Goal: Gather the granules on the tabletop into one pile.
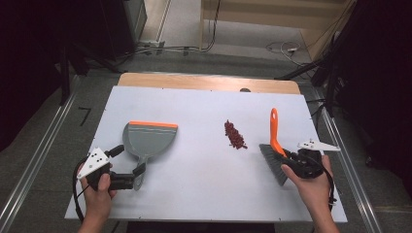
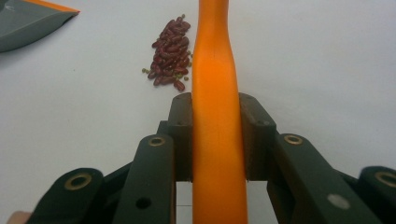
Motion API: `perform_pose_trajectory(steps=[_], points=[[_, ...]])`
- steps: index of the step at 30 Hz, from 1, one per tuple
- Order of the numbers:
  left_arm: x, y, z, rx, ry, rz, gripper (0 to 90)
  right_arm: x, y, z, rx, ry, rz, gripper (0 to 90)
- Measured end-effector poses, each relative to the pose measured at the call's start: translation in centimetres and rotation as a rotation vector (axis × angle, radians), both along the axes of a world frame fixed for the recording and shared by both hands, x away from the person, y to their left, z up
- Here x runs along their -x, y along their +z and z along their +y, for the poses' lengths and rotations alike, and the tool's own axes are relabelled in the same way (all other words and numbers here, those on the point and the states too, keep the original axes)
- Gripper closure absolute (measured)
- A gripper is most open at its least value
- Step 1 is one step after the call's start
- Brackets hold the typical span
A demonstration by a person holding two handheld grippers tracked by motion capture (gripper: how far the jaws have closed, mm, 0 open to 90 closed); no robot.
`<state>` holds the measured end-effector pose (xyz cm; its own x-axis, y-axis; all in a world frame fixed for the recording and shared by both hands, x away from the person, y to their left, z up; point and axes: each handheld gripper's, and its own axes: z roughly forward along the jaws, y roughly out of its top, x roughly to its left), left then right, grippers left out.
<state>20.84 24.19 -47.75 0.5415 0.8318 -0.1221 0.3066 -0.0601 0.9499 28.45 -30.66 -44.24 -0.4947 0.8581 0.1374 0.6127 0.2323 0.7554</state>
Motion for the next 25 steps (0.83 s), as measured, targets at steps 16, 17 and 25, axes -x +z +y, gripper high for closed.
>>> perform_pose_trajectory(steps=[16,17,25], points=[[0.2,0.1,0.2,0.024,-0.006,-0.031,0.0,1.4,-1.4,-3.7,-0.066,0.034,0.007,68.6],[0.3,0.1,0.3,0.021,-0.010,-0.032,0.0,1.3,-1.5,-3.8,-0.075,0.029,0.010,68.7],[0.3,0.2,0.3,0.023,-0.005,-0.032,0.0,1.2,-1.4,-4.2,-0.089,0.013,0.005,68.6]])
